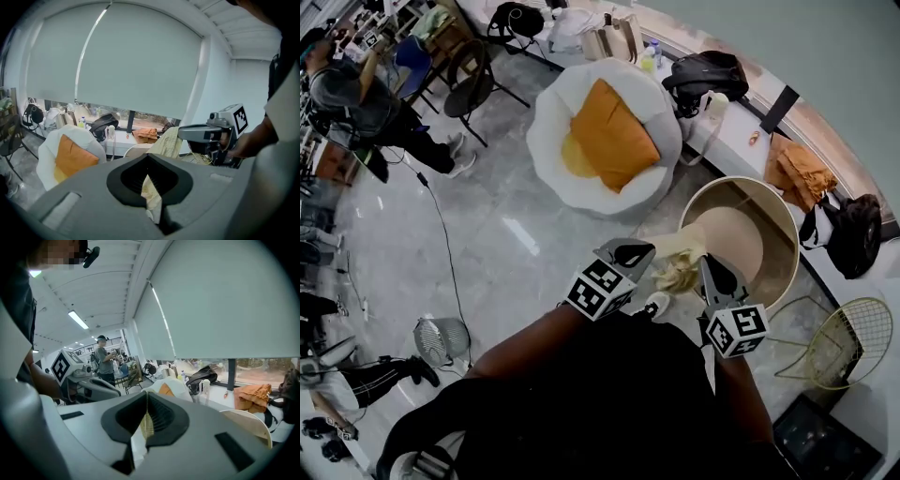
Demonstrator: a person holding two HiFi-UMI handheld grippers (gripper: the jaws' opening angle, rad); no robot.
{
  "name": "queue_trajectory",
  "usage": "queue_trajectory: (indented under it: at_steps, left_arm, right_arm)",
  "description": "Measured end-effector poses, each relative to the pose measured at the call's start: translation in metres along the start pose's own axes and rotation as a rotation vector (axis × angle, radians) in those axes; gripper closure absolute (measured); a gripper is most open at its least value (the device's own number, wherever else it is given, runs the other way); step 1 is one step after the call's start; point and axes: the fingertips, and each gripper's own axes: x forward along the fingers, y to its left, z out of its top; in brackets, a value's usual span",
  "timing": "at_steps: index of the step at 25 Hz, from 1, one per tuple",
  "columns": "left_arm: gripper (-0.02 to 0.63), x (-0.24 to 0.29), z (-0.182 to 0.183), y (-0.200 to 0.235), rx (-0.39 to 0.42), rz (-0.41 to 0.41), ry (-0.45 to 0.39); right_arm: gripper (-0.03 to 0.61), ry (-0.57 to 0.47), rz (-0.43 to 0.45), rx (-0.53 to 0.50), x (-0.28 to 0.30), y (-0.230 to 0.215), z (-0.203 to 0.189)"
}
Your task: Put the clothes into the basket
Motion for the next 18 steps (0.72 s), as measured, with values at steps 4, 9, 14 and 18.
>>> queue_trajectory:
  at_steps: [4,9,14,18]
  left_arm:
    - [0.614,-0.033,-0.014,0.010,-0.017,0.034,-0.030]
    - [0.614,-0.079,-0.045,0.025,-0.087,0.076,-0.054]
    - [0.614,-0.134,-0.077,0.036,-0.132,0.127,-0.071]
    - [0.614,-0.175,-0.105,0.050,-0.178,0.179,-0.086]
  right_arm:
    - [0.552,0.005,0.050,-0.024,0.014,0.032,-0.004]
    - [0.552,0.029,0.111,-0.026,0.034,0.088,-0.013]
    - [0.552,0.061,0.166,-0.028,0.048,0.148,-0.022]
    - [0.552,0.092,0.217,-0.036,0.063,0.187,-0.033]
